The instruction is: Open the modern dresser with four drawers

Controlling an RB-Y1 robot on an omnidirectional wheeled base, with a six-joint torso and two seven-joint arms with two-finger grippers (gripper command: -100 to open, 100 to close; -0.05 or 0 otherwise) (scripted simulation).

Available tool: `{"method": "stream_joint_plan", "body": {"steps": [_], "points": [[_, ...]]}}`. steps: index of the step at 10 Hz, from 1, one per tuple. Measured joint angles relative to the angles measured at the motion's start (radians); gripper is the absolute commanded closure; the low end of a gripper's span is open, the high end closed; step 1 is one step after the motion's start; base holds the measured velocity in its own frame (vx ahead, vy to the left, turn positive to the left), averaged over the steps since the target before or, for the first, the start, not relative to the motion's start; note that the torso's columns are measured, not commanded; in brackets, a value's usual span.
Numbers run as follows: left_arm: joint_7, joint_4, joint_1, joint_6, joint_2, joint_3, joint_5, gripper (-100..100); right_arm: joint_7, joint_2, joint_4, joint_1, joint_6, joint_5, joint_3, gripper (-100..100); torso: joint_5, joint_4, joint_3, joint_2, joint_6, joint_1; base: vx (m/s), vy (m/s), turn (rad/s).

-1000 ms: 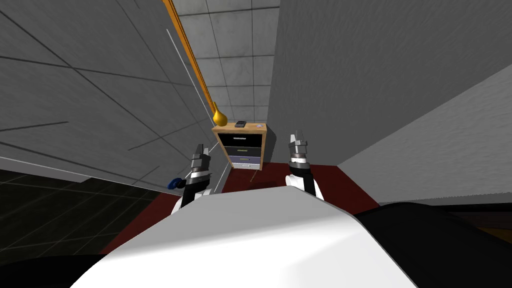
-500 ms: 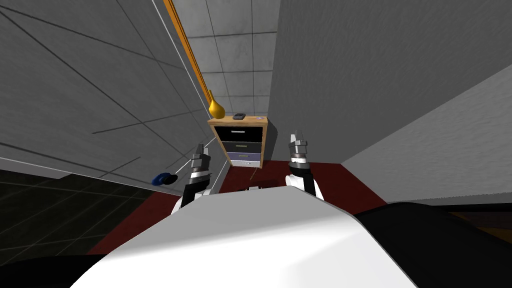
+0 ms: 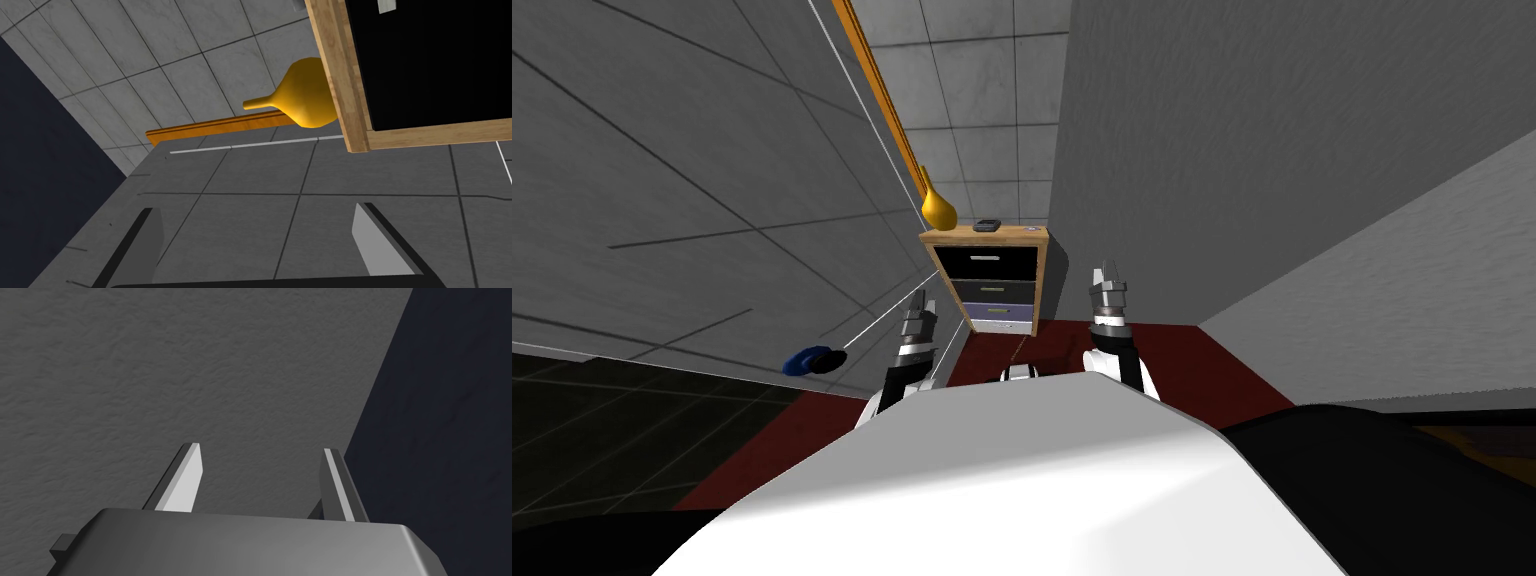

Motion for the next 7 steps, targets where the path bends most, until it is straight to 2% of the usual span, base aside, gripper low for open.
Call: {"method": "stream_joint_plan", "body": {"steps": [7], "points": [[-0.019,0.164,-0.049,-0.034,0.023,-0.007,-0.018,-100,0.000,0.000,0.000,0.000,0.000,0.000,0.000,0,0.000,0.001,0.000,0.001,0.000,-0.001,0.085,-0.003,-0.022]]}}
